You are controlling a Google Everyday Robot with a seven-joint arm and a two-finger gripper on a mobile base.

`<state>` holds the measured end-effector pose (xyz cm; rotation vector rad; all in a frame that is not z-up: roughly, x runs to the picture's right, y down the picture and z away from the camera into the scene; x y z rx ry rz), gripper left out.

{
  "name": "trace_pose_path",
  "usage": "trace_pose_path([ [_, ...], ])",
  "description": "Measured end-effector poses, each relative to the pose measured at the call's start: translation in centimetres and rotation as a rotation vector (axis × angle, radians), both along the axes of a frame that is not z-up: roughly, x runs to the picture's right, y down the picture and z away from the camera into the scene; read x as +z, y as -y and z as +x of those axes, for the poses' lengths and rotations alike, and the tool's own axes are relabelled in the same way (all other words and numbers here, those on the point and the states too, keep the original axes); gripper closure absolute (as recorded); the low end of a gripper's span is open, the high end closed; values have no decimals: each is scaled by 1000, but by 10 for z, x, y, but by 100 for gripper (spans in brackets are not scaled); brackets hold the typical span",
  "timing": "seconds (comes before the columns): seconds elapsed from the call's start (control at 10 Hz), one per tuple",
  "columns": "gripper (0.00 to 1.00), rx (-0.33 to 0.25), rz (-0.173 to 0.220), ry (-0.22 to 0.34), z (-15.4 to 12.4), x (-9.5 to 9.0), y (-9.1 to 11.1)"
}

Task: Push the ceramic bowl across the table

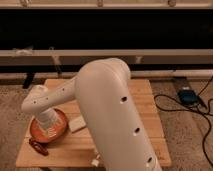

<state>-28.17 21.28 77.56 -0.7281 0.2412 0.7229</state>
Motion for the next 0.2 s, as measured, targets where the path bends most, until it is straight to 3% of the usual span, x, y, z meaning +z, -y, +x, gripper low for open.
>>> trace_pose_path([
  [0.2,35,66,15,31,3,-4,28],
])
